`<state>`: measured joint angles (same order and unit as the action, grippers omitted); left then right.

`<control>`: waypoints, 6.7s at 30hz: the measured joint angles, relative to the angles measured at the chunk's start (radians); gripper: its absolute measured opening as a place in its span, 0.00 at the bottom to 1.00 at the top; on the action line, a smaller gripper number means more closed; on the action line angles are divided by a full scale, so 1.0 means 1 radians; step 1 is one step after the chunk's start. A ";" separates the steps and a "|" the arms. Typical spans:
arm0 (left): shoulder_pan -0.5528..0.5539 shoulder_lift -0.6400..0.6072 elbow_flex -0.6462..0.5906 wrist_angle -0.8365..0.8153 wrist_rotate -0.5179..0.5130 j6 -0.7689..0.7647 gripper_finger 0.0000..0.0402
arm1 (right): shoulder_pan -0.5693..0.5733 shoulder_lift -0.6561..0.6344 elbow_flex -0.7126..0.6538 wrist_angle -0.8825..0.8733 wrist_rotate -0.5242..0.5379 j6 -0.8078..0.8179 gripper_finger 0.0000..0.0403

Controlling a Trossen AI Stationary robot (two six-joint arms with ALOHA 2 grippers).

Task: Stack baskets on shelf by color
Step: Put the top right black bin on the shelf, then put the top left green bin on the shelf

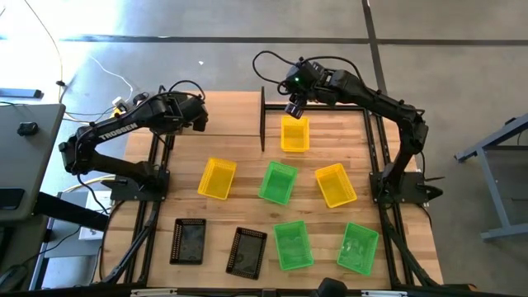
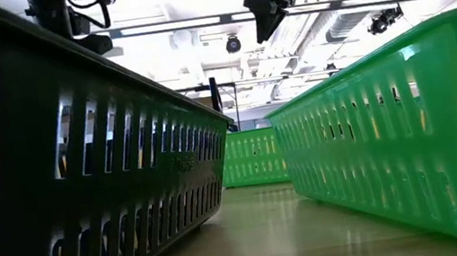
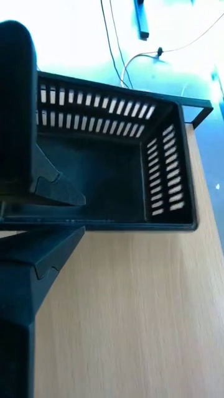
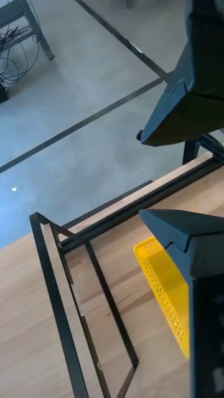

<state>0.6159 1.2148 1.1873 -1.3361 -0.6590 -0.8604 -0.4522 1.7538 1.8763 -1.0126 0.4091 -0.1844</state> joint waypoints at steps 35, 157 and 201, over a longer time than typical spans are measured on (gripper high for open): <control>-0.045 -0.038 0.244 -0.234 0.447 0.228 0.18 | 0.000 0.000 0.000 0.000 0.000 0.030 0.40; -0.334 -0.161 -0.058 0.079 0.624 0.821 0.18 | 0.603 0.226 0.000 -0.127 -0.392 0.543 0.40; -0.342 -0.160 -0.058 0.077 0.565 0.865 0.18 | 0.626 0.498 0.005 -0.171 -0.410 0.598 0.01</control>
<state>0.2737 1.0546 1.1290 -1.2587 -0.0937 0.0044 0.1737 2.2517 1.8817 -1.1839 -0.0010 0.4131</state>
